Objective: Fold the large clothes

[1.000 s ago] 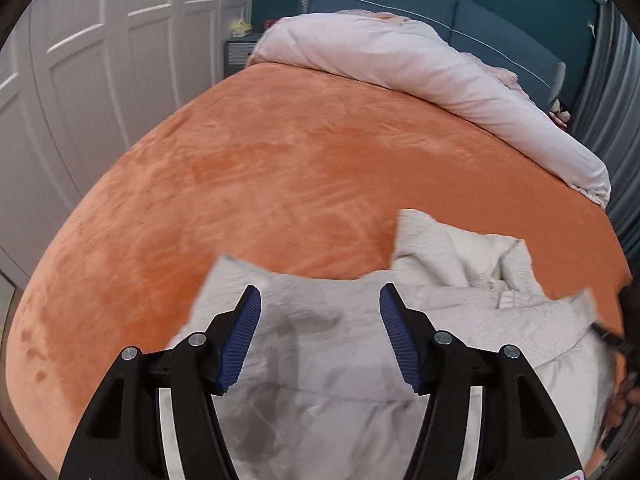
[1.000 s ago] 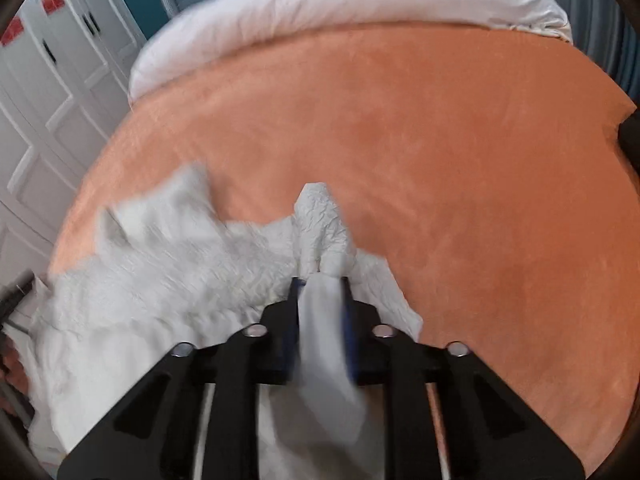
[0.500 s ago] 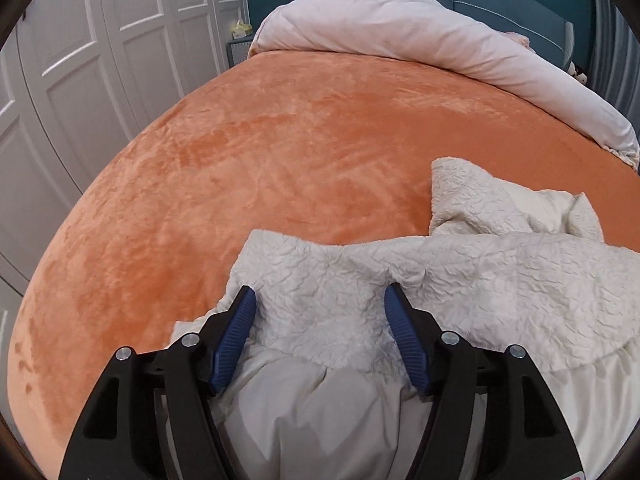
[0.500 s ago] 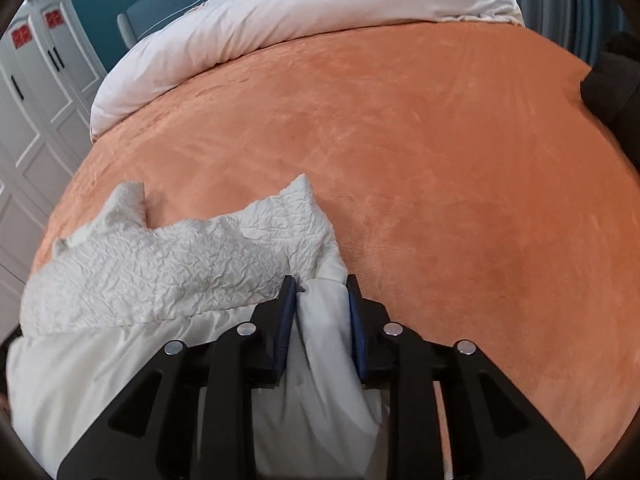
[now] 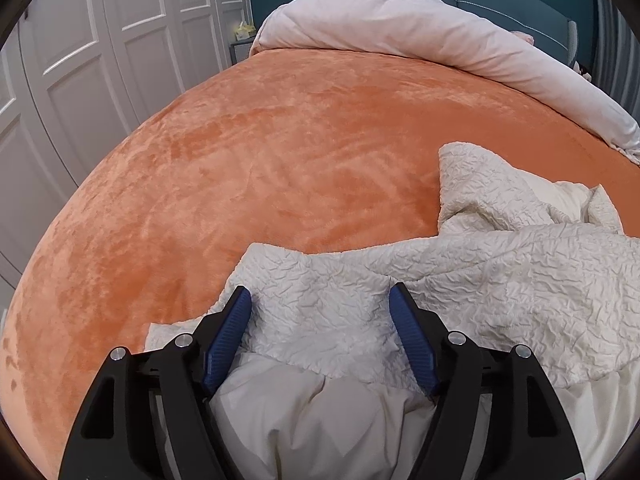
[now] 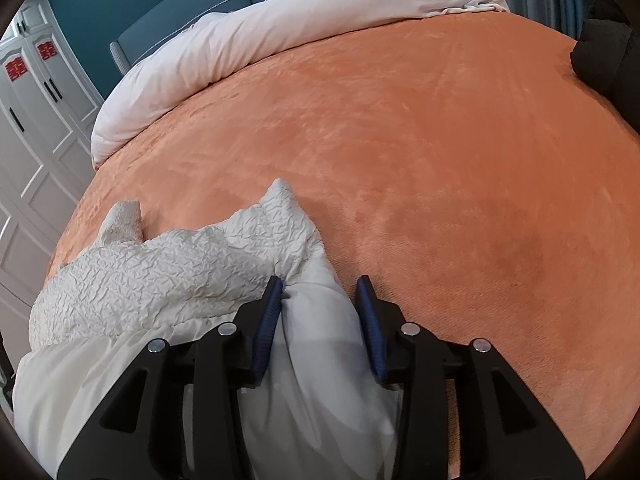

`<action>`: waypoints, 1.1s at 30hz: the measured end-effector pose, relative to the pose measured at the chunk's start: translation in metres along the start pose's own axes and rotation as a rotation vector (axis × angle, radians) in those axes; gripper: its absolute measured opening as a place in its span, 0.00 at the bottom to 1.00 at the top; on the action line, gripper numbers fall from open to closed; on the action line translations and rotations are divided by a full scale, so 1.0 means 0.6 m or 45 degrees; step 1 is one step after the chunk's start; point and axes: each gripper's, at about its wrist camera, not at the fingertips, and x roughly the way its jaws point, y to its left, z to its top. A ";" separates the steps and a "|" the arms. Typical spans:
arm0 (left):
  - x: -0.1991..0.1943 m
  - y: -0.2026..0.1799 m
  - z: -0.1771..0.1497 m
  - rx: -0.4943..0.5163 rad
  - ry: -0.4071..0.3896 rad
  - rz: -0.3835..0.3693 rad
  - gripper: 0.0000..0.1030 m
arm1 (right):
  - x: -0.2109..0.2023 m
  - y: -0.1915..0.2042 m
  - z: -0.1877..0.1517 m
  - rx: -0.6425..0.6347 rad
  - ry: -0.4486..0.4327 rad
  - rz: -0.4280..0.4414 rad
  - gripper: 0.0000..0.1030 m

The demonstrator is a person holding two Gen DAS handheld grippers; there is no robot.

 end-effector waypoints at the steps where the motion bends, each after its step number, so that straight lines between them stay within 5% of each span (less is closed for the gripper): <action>1: 0.000 -0.001 0.000 0.001 0.000 0.002 0.67 | -0.001 -0.002 -0.001 0.006 -0.003 0.005 0.36; 9: -0.019 -0.011 0.006 0.050 0.016 0.072 0.67 | -0.052 0.014 0.014 0.043 -0.061 -0.099 0.45; 14: -0.128 -0.024 0.003 0.030 -0.030 0.045 0.69 | -0.160 0.135 -0.005 -0.171 -0.203 0.013 0.46; 21: -0.164 -0.094 -0.005 0.008 0.006 -0.064 0.74 | -0.111 0.290 -0.081 -0.412 -0.062 0.143 0.45; 33: -0.108 -0.128 -0.043 -0.014 -0.012 -0.002 0.82 | -0.054 0.306 -0.139 -0.492 -0.075 0.076 0.54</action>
